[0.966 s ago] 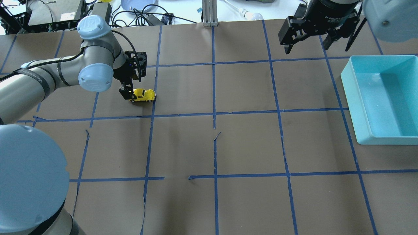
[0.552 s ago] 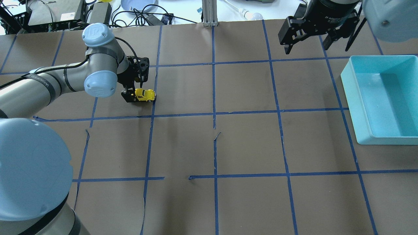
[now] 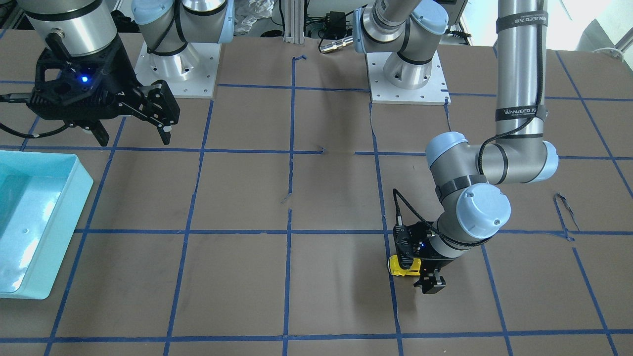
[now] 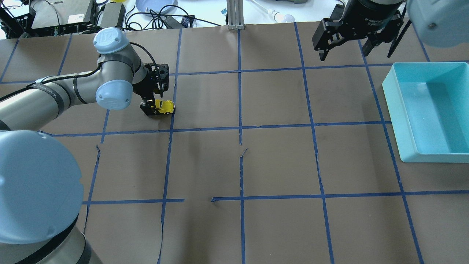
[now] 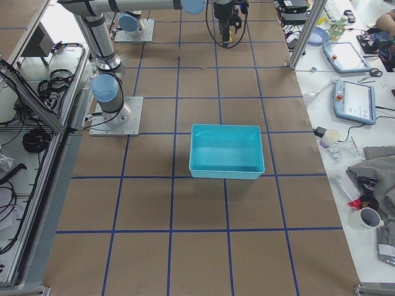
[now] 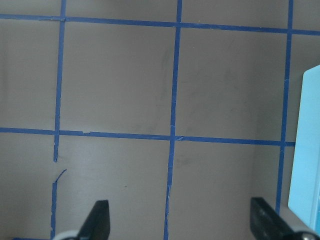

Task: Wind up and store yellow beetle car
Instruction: 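Close the left gripper on the yellow beetle car, then wind the car backward on the table with the left gripper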

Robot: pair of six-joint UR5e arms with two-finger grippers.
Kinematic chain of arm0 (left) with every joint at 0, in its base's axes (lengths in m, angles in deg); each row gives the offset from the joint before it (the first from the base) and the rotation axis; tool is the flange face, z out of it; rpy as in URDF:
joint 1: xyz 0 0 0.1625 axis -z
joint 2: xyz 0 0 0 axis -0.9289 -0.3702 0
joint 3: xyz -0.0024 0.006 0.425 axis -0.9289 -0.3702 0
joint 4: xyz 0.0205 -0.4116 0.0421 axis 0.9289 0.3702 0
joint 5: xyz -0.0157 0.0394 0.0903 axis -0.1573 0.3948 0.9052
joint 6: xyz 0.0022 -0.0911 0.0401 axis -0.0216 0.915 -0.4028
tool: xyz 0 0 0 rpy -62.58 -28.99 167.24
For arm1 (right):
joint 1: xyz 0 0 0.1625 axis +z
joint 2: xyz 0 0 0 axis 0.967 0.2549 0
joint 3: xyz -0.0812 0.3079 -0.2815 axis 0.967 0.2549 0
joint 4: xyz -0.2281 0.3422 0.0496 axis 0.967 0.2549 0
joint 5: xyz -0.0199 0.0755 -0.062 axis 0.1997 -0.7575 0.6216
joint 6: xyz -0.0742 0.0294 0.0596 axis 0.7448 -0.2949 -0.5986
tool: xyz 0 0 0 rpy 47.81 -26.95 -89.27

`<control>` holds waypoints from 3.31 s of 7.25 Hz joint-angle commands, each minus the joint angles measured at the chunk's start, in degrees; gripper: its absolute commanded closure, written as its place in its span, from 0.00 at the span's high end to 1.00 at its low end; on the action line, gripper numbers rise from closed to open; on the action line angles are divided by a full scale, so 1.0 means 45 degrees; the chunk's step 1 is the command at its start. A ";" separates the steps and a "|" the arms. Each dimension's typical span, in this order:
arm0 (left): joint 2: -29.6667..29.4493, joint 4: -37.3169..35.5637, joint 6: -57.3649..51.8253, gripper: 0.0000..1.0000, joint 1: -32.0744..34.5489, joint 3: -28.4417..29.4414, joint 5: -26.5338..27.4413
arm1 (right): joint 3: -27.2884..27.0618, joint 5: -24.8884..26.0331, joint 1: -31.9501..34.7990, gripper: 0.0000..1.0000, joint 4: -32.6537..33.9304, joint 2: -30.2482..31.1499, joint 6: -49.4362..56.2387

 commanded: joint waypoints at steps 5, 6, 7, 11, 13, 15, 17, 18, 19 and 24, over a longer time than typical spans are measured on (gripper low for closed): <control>0.0025 -0.0004 0.0094 0.69 0.0007 -0.0071 0.0044 | -0.0078 -0.0020 0.0000 1.00 0.0020 0.0000 0.0000; 0.0025 -0.0004 0.0094 0.53 -0.0012 -0.0071 0.0064 | -0.0078 -0.0020 0.0000 1.00 0.0019 0.0000 0.0000; 0.0044 -0.0004 0.0074 0.48 -0.0013 -0.0052 0.0083 | -0.0078 -0.0020 0.0000 1.00 0.0019 0.0000 0.0000; 0.0142 -0.0004 -0.0179 0.30 -0.0032 -0.0090 0.0006 | -0.0078 -0.0020 0.0000 1.00 0.0019 0.0000 0.0000; 0.0123 0.0016 -0.0219 0.29 -0.0110 -0.0129 -0.0033 | -0.0078 -0.0020 0.0000 1.00 0.0019 0.0000 0.0000; 0.0123 -0.0159 -0.0336 0.27 -0.0169 -0.0382 -0.0034 | -0.0078 -0.0020 0.0000 1.00 0.0019 0.0000 0.0000; 0.0142 -0.0179 -0.0530 0.27 -0.0596 -0.0403 -0.0053 | -0.0078 -0.0020 0.0000 1.00 0.0019 0.0000 0.0000; 0.0142 -0.0179 -0.1169 0.27 -0.0773 -0.0422 -0.0053 | -0.0098 -0.0020 0.0000 1.00 0.0019 0.0000 0.0000; 0.0142 -0.0179 -0.1350 0.27 -0.0852 -0.0403 -0.0034 | -0.0098 -0.0020 0.0000 1.00 0.0019 0.0000 0.0000; 0.0220 -0.0140 -0.2658 0.27 -0.1886 -0.0442 -0.0073 | -0.0098 -0.0020 0.0000 1.00 0.0019 0.0000 0.0000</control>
